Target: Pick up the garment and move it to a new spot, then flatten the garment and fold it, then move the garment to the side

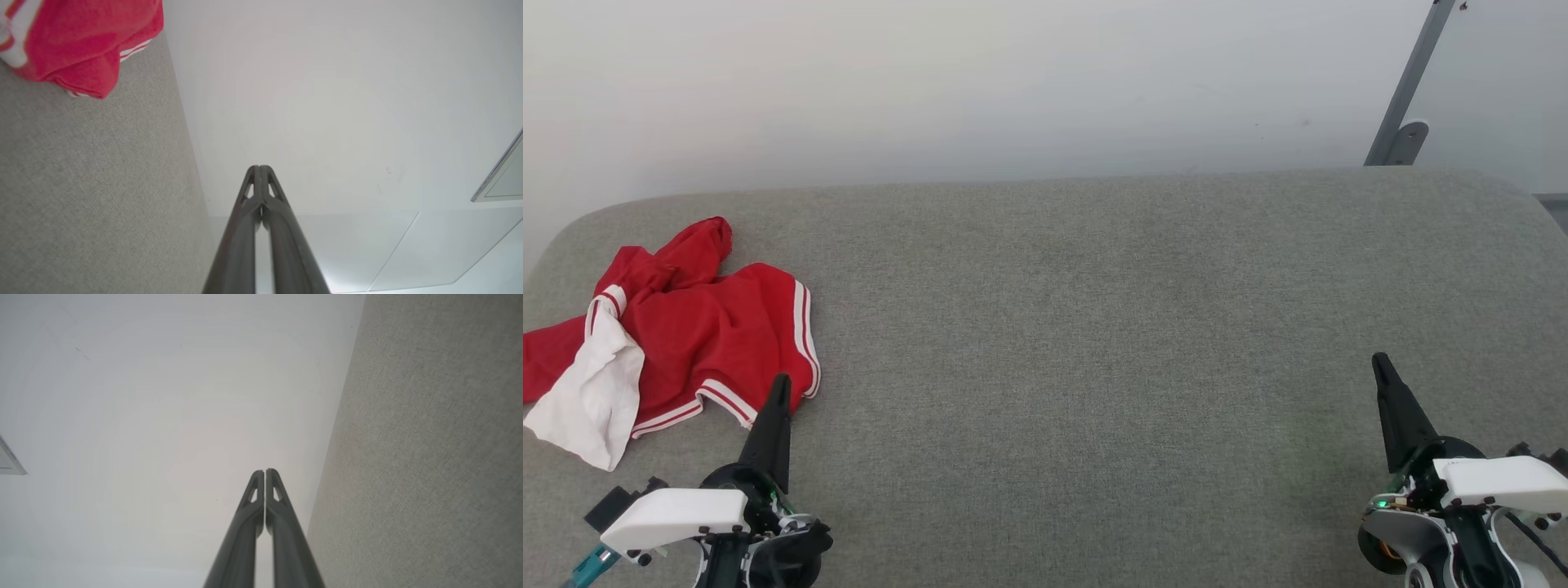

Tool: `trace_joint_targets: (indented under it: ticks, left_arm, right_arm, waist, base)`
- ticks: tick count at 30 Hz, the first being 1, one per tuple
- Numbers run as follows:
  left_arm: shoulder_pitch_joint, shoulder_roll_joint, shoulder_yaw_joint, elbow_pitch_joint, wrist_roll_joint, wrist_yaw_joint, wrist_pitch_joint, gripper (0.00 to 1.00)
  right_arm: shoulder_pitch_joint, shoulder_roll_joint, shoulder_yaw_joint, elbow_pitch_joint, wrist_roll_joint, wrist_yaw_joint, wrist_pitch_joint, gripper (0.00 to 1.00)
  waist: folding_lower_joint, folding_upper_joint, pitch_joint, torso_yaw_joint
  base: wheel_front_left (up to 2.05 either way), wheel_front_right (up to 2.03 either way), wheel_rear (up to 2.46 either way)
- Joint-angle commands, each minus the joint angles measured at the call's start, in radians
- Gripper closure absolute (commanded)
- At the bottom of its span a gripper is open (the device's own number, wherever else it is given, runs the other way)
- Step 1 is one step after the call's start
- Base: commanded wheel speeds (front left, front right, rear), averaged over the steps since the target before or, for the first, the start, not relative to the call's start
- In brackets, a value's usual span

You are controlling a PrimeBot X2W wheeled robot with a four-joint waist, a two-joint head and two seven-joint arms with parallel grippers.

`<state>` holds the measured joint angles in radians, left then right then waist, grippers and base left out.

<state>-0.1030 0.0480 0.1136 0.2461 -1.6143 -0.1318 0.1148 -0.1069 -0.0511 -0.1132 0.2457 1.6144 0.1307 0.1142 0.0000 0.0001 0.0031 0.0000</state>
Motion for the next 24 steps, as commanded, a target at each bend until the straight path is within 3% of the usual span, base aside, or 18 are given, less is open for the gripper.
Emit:
trace_joint_targets:
  ticks: [1,24]
  left_arm:
    - [-0.013,0.001,0.001,0.000,0.003,0.002,0.001,1.00]
    - [-0.013,0.001,0.001,0.000,0.003,0.002,0.001,1.00]
  right_arm:
    - [-0.004,0.001,0.000,0.001,-0.003,0.000,0.001,1.00]
    - [-0.004,0.001,0.000,0.001,-0.003,0.000,0.001,1.00]
  waist:
    - [0.0000,-0.0001,0.000,0.000]
    - [0.0000,-0.0001,0.000,0.000]
  base:
    - [0.00,0.00,0.00]
    - [0.00,0.00,0.00]
